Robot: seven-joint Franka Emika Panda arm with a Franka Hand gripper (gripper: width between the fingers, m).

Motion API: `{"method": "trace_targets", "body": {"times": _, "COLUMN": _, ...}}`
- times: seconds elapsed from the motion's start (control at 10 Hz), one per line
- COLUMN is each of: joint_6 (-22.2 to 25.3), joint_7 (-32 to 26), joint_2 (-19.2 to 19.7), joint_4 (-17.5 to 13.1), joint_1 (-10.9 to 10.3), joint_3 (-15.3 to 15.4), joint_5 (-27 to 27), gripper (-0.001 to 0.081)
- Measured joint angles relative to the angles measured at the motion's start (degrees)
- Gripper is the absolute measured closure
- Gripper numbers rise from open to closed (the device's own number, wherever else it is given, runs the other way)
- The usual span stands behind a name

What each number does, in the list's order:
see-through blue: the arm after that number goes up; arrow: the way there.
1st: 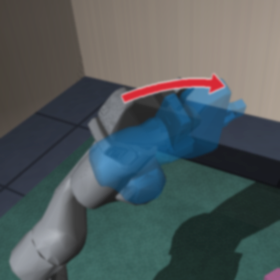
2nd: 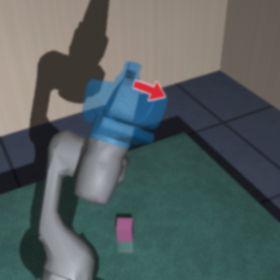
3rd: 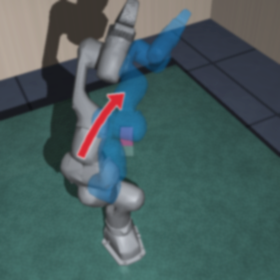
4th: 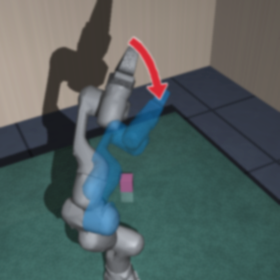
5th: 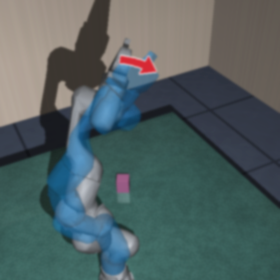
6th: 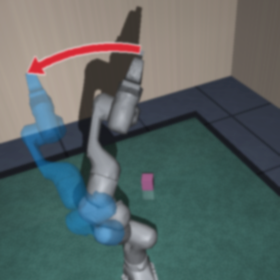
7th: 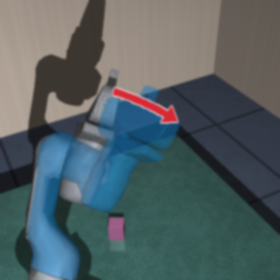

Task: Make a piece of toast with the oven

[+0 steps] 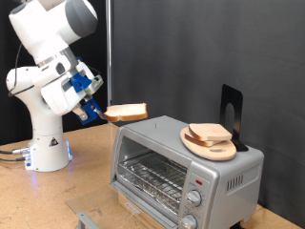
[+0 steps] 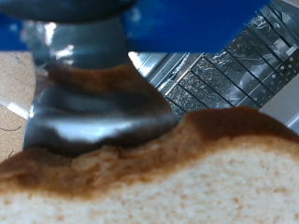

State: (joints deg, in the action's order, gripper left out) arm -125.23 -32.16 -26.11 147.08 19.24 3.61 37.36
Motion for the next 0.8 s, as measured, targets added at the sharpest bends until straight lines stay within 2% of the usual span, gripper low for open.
{"method": "trace_targets", "body": {"times": 0.2, "joint_6": -0.08, "joint_7": -2.08, "joint_2": 0.26, "joint_4": 1.08, "joint_1": 0.25, "joint_3": -1.95, "joint_5": 0.30, "gripper": 0.0415}}
{"method": "trace_targets", "body": {"times": 0.4, "joint_6": -2.63, "joint_7": -3.97, "joint_2": 1.20, "joint_4": 3.47, "joint_1": 1.28, "joint_3": -3.10, "joint_5": -0.93, "gripper": 0.0415}}
{"method": "trace_targets", "body": {"times": 0.6, "joint_6": -6.09, "joint_7": -3.84, "joint_2": 4.88, "joint_4": 4.74, "joint_1": 1.65, "joint_3": -2.80, "joint_5": -2.82, "gripper": 0.0415}}
{"method": "trace_targets", "body": {"times": 0.8, "joint_6": -10.56, "joint_7": -4.27, "joint_2": 9.19, "joint_4": 4.81, "joint_1": 1.41, "joint_3": -2.53, "joint_5": -1.98, "gripper": 0.0415}}
